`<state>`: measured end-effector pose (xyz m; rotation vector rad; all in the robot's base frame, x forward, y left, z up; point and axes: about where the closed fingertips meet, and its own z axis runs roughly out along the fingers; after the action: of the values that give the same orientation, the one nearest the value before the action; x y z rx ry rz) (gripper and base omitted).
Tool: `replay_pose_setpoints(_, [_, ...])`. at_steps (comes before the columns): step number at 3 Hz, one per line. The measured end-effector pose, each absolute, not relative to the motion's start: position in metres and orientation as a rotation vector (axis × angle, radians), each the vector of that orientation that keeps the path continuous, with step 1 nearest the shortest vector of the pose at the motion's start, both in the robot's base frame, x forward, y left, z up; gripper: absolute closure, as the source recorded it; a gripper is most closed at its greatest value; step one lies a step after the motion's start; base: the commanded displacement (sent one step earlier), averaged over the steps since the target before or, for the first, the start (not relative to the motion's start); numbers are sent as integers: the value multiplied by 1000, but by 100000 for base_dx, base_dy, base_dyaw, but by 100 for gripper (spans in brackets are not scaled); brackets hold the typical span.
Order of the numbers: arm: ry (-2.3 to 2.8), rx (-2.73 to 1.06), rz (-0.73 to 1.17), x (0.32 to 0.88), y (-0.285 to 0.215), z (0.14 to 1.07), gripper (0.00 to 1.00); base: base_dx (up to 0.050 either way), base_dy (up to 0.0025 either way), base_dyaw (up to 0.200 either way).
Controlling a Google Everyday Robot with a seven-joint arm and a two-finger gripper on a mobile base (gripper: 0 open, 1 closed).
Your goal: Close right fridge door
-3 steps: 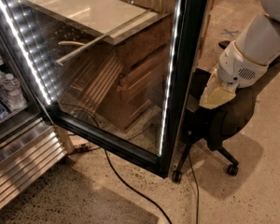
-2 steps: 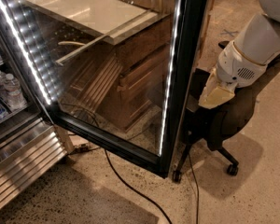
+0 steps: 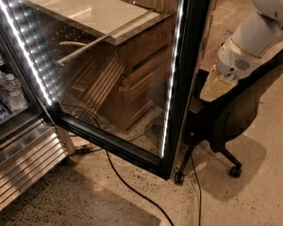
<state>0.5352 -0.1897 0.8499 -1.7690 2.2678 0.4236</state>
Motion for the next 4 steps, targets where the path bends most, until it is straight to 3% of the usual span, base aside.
replay_pose_setpoints(1, [2229, -1720, 365, 559, -196, 873, 100, 0, 0, 0])
replay_pose_setpoints(2, [2229, -1720, 365, 560, -196, 873, 100, 0, 0, 19802])
replay_pose_setpoints(3, [2228, -1719, 365, 560, -196, 873, 100, -3781, -263, 13128])
replay_pose_setpoints(4, [2228, -1719, 365, 560, -196, 873, 100, 0, 0, 8399])
